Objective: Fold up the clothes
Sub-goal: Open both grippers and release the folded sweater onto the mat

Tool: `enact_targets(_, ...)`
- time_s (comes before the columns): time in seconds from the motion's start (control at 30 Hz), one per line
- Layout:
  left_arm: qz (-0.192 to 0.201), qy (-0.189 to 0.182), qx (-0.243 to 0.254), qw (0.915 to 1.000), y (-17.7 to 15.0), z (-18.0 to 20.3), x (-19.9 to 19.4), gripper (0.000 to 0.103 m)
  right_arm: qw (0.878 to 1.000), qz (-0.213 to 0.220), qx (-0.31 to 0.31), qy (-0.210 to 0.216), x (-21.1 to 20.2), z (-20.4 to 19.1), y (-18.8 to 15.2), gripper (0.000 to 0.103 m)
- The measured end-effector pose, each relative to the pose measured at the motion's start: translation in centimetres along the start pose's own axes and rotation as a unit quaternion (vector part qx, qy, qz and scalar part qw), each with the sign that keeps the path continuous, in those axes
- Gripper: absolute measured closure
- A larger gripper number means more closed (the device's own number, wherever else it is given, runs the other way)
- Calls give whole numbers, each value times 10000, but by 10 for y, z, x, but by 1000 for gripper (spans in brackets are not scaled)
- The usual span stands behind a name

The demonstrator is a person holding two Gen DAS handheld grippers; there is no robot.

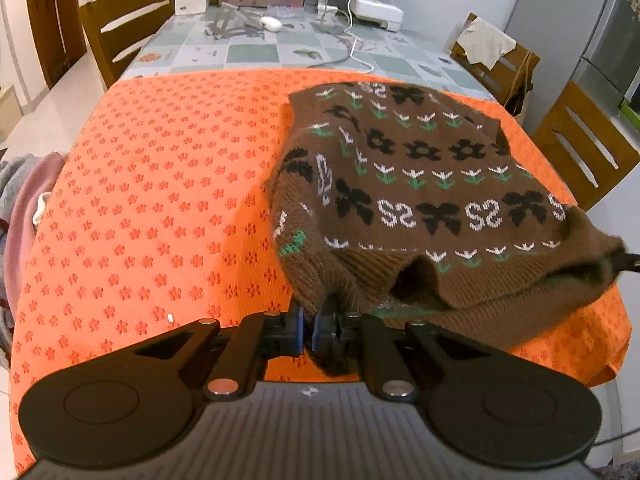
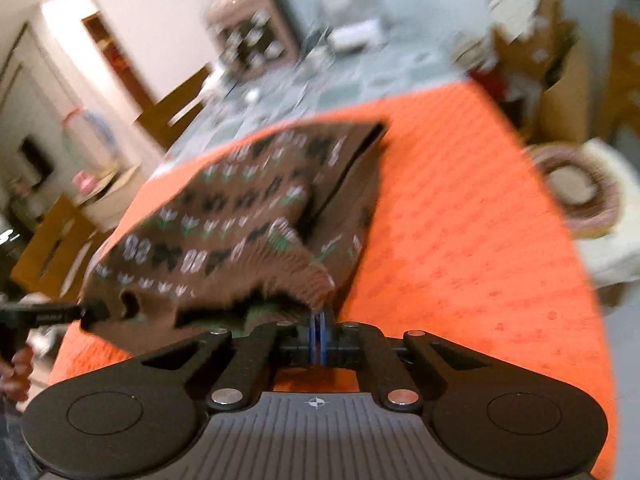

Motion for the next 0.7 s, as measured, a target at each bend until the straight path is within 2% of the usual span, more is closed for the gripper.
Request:
enact_targets(0.1, -10, -43, 24, 10000, 1, -1, -3, 93, 9988, 139, -6, -464, -31, -12, -4, 99)
enact_targets(0.23, -105, -48, 76, 9999, -2, -7, -1, 93, 9967, -294, -192, -736, -26, -26, -34, 98)
enact_targets(0.33, -300, -111, 68, 9995, -13, -14, 7, 90, 9948, -723, -245, -674, -9, -33, -58, 97)
enact_targets(0.4, -345, -265, 51, 9990, -19, -16, 7, 87, 9945, -788, -311, -613, -10, -35, -61, 84)
enact_targets(0.47, -292, -446, -33, 9986, -23, -18, 0, 70, 9942, -837, -379, -551, -12, -36, -63, 79)
enact_targets(0.53, -180, -577, -128, 9981, -24, -20, -10, 60, 9949, -811, -428, -424, -18, -35, -60, 73)
enact_targets(0.6, -83, -607, -163, 9980, -24, -19, -18, 58, 9957, -721, -524, -254, -25, -33, -50, 68)
enact_targets(0.7, 34, -617, -176, 9979, -24, -15, -29, 55, 9936, -710, -848, -207, -25, -23, -29, 68)
Point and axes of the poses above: each gripper's, at about its wrist camera, not at the fingertips, and x roughly the way its jaws point, z to its right, y to its top, the point moved 9 cm from there along x, roughly the way its jaws point, and after that the axes turned 11 degrees about -x, right-handed, at the moved point
